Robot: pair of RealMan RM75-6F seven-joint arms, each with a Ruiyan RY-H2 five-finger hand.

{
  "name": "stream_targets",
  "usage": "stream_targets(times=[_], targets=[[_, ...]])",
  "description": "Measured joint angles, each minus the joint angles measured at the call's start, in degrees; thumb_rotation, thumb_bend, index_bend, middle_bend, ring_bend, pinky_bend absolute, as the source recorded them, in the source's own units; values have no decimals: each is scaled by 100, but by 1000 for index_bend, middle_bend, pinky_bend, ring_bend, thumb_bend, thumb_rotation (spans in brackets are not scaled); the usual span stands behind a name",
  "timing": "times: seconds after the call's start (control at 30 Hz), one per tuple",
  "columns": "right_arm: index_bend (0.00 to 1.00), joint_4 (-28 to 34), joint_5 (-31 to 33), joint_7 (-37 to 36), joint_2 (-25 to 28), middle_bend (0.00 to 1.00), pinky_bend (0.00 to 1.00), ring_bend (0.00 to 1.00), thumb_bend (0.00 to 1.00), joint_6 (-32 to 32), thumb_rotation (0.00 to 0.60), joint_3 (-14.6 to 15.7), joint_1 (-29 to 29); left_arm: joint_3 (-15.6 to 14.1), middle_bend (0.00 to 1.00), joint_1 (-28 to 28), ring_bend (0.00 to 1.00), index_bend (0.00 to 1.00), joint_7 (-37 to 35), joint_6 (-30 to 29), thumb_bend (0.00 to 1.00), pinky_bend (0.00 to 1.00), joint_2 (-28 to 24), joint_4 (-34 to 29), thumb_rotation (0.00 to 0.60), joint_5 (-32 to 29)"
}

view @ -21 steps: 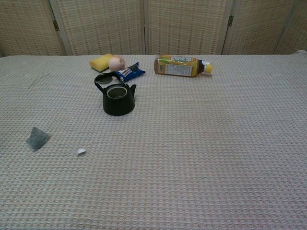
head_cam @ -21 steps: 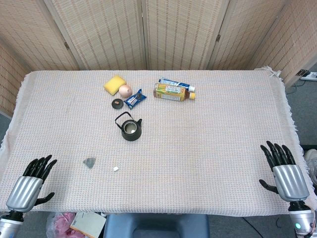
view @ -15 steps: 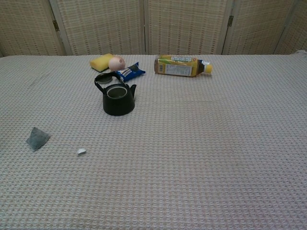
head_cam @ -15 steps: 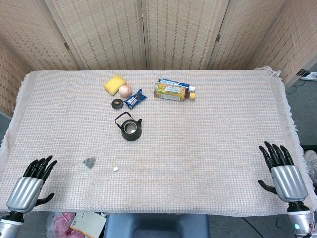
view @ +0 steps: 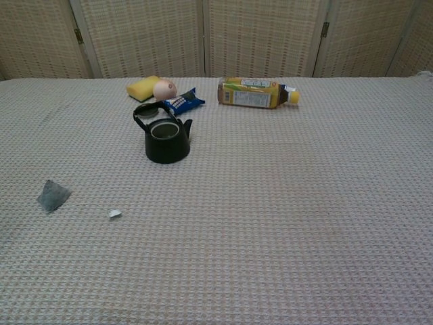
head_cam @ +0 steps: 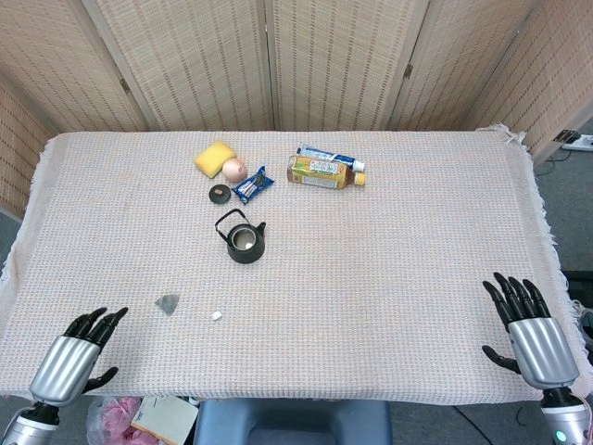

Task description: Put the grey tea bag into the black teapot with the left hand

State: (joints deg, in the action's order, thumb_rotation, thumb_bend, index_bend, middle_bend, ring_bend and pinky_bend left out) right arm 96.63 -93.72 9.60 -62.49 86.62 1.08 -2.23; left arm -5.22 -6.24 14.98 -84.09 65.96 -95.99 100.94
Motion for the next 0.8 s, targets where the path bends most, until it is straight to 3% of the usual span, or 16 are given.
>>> stream_targets(times=[0.07,0.17,0.33,0.43,0.67,0.8], targets=[[0,2,-61,-63,31,0,0,0,50,-15,600,25,-12,-15,985,-69,799,240,163,54,199,896,28,-194,600,215],[0,2,-191,-233,95,0,0,0,49,11,600,63,-21,-44,1000,-214,912,310,228,302,199,989,104,-400,600,277],[0,-34,-491,-548,223,0,0,0,60,91,600,142,-45,16,1000,-434,1000,394,-133,992,202,1000,262,-736,600,-78],[0,-63,-675,-689,308,0,0,0,67,82,600,213,-88,125,1000,-576,1000,406,100,1315,228,1000,405,-991,600,-587],[0,-100,-723,-811,401,0,0,0,68,-38,600,276,-164,663,1000,-1122,1000,460,1923,2011,243,1000,954,-1601,600,-2787],[0,-95,-669,-762,403,0,0,0,68,-67,600,273,-163,1027,1000,-1592,1000,474,2550,2212,325,1000,1421,-1661,600,-3778]])
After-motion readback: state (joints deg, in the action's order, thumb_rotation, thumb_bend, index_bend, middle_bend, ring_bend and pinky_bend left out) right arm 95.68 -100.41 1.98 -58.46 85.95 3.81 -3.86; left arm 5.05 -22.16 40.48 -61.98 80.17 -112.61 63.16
